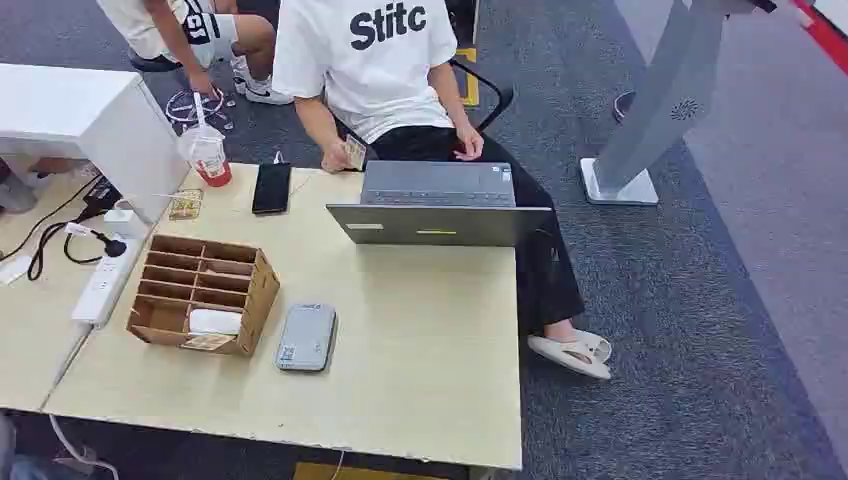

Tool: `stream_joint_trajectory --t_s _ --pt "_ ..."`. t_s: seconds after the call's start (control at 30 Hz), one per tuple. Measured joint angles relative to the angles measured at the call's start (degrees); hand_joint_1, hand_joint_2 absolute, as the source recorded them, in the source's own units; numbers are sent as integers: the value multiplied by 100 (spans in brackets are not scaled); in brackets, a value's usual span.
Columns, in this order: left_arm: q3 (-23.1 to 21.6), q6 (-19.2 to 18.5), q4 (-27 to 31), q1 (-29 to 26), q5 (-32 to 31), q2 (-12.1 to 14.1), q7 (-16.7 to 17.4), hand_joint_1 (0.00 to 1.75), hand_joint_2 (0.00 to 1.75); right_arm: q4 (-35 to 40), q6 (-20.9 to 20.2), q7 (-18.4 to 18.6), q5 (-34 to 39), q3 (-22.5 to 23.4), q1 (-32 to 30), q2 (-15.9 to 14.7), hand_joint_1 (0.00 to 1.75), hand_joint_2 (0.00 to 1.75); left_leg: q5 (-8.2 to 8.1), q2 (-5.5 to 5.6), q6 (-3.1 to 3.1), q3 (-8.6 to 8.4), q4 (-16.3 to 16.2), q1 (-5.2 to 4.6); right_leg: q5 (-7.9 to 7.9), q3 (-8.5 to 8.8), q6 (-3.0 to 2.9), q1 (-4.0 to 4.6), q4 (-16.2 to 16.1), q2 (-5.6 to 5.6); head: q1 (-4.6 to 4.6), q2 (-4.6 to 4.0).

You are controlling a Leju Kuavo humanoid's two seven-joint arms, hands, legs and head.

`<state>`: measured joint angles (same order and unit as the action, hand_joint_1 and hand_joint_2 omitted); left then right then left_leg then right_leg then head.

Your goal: Pass the card to the sensor for recognition and then transmit it.

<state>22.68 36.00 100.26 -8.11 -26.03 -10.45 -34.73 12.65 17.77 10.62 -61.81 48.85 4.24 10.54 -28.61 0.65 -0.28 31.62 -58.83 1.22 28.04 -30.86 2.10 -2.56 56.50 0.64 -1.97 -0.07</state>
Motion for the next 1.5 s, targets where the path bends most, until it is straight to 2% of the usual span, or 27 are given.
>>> stream_joint_trajectory --t_s 0.33,0.63,0.83,1.27,1.43,1.47,1.5 --pt "-1074 -279 -72 1169 -970 480 747 0 175 -31 -133 52 -186 63 35 22 0 175 2 0 -1 1 -1 0 -4 -3 -2 0 0 4 -2 0" --pt "-1659 -538 -740 2076 -1862 704 1334 0 175 -44 -221 68 -319 65 47 42 0 175 4 -3 0 5 -1 0 -5 -10 -3 0 1 8 -2 0" --pt "-2165 -671 -1416 2727 -2646 865 1776 0 175 -63 -282 111 -426 65 66 52 0 175 8 -9 -1 8 -2 0 -9 -13 1 0 2 14 -2 0" --pt "-3329 -675 -2623 3849 -4426 1136 2638 0 175 -81 -439 144 -669 65 78 96 0 175 8 -10 -2 10 -2 -1 -11 -16 2 0 3 19 -2 0" --pt "-3342 -675 -2637 3866 -4444 1136 2649 0 175 -81 -441 144 -669 65 78 96 0 175 8 -11 -2 10 -2 -1 -12 -16 2 0 3 19 0 0" --pt "-3674 -649 -2967 4155 -4973 1209 2918 7 175 -81 -461 146 -737 65 77 107 0 175 9 -11 -2 10 -2 -1 -13 -16 3 0 4 20 -2 0" --pt "-3854 -625 -3130 4306 -5277 1259 3066 175 175 -81 -498 153 -780 65 77 118 0 175 10 -11 -2 10 -2 0 -15 -16 4 0 5 20 -4 0"
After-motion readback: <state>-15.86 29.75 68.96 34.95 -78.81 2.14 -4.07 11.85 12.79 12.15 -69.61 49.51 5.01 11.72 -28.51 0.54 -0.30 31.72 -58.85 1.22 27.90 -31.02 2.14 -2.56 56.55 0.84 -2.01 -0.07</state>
